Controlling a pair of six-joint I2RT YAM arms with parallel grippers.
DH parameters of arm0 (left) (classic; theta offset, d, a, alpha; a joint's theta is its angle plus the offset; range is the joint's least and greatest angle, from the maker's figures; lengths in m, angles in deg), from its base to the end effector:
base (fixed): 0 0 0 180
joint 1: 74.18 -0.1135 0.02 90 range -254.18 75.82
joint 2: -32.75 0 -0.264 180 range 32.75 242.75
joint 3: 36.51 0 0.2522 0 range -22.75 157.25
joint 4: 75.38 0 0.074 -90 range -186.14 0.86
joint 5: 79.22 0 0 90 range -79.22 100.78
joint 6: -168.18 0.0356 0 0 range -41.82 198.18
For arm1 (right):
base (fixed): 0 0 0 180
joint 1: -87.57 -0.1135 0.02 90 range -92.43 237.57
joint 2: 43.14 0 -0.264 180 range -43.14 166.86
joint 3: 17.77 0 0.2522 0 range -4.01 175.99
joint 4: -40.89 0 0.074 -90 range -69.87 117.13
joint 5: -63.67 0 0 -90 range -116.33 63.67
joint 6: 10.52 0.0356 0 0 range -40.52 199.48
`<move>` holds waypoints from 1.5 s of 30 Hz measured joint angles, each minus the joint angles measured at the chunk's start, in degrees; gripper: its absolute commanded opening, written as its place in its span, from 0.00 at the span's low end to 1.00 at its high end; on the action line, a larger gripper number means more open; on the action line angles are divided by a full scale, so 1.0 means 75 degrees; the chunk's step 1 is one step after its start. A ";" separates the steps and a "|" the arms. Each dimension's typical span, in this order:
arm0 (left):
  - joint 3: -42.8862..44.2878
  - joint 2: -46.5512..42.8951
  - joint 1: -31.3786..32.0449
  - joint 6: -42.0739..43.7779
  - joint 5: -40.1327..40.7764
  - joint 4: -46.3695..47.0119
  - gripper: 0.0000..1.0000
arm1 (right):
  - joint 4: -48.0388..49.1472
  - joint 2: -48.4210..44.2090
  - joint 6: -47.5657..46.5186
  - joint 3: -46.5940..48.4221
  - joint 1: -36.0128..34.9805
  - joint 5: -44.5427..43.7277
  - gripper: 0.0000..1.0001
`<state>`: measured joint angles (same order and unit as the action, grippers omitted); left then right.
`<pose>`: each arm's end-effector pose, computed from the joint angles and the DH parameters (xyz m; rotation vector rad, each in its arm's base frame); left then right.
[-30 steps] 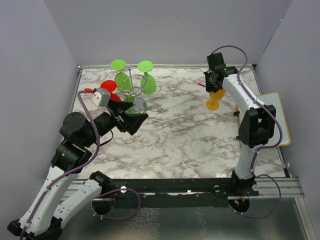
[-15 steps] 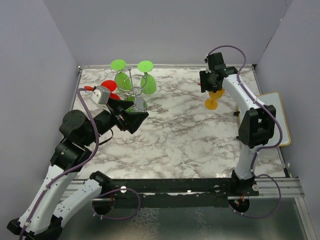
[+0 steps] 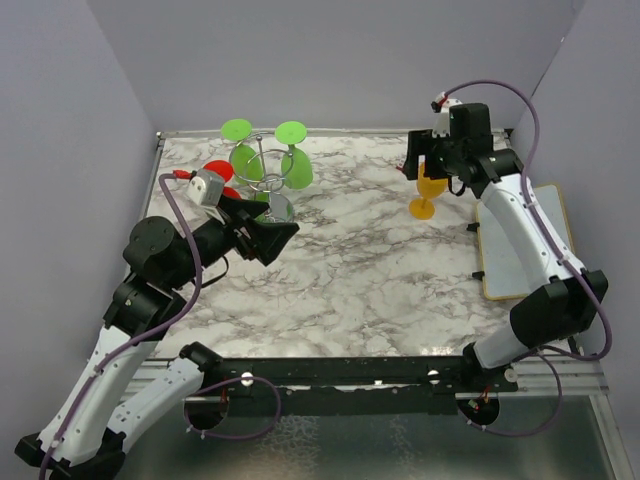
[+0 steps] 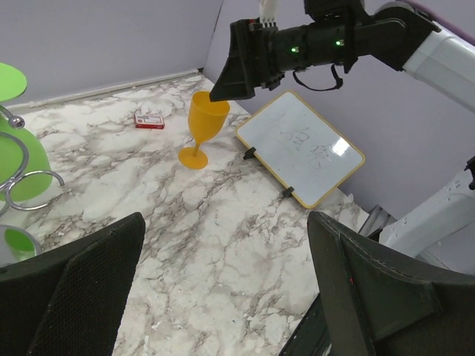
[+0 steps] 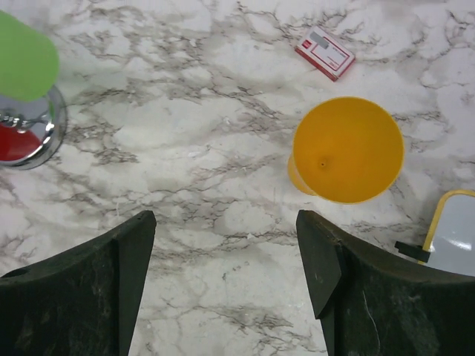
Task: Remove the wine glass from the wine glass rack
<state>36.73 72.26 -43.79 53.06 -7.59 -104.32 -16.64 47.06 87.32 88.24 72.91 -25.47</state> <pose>0.1095 -0.0772 0.4305 0.3443 1.5397 -1.0091 0.3340 0.0879 0.3733 -0.1451 2.3042 0.2188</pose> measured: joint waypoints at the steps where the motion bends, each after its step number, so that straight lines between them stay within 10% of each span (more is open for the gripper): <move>1: 0.0000 0.0000 0.0000 -0.0009 0.0000 -0.0003 0.93 | 0.0087 -0.0169 0.0009 -0.0111 0.0000 0.0143 0.78; 12: -0.0245 -0.0437 0.0000 -0.0472 0.0516 -0.0286 0.93 | 0.1798 -0.2224 0.0883 -0.2180 0.0000 0.2751 0.79; 23: -0.0047 -0.0431 0.0000 -0.1020 0.1923 -0.1629 0.93 | 0.5703 -0.1804 0.4179 -0.3570 -0.0169 0.5887 0.78; 34: -0.0119 -0.0294 0.0000 -0.1550 0.2145 -0.2189 0.93 | 0.8871 0.1241 0.7970 -0.2763 -0.0860 0.5925 0.65; 45: -0.0163 -0.0729 0.0000 -0.1664 0.2261 -0.2241 0.93 | 0.9390 0.2958 0.9812 -0.1314 -0.1746 0.4325 0.57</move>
<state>35.51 66.80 -43.79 40.58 9.37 -121.12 53.78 69.24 160.91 78.38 59.82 6.97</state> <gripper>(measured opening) 0.934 0.588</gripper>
